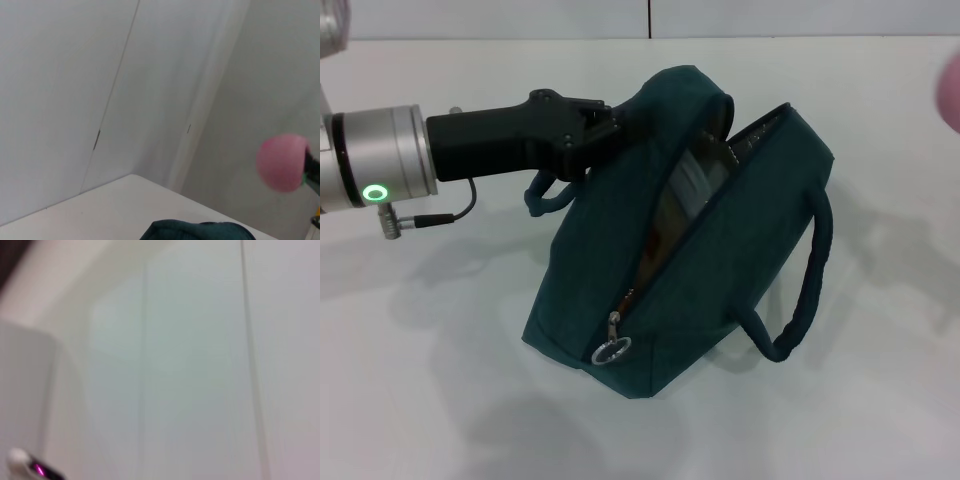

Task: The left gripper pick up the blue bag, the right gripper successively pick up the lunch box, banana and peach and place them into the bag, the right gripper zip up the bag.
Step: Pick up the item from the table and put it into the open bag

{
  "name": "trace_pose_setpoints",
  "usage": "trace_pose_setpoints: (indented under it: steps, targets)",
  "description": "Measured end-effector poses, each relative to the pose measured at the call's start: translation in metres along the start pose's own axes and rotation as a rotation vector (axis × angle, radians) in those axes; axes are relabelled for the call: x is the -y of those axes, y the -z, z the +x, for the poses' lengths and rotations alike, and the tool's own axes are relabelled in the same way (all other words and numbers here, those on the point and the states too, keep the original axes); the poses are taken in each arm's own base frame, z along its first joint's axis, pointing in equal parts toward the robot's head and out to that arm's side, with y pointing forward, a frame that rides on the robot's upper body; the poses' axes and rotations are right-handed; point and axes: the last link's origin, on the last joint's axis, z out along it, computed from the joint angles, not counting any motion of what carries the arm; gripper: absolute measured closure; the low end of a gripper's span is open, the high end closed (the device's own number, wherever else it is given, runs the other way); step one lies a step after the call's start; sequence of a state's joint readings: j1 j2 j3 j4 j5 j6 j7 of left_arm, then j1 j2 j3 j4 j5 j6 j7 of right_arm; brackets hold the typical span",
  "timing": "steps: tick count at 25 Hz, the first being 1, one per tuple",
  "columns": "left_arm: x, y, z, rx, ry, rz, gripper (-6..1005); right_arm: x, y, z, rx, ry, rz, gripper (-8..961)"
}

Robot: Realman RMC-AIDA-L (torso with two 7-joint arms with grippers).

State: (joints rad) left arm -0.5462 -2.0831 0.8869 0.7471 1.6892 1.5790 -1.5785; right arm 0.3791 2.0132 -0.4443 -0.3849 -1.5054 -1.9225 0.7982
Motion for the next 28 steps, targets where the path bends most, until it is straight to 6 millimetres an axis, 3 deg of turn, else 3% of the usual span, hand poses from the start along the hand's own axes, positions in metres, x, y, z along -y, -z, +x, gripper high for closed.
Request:
trace_pose_setpoints:
  steps: [7, 12, 21, 28]
  targets:
    - [-0.001, -0.001, 0.005, -0.026, 0.005, -0.007, 958, -0.009, -0.074, 0.000, -0.038, -0.186, -0.329, 870]
    - [-0.001, -0.002, 0.005, -0.029, 0.005, -0.012, 958, -0.019, -0.109, 0.013, -0.174, -0.247, -0.455, 884]
    - [-0.001, -0.004, 0.006, -0.028, 0.001, -0.016, 959, -0.031, -0.136, 0.039, -0.336, -0.247, -0.502, 886]
    - [-0.001, -0.008, 0.008, -0.027, -0.003, -0.026, 959, -0.039, -0.145, 0.042, -0.397, -0.263, -0.570, 879]
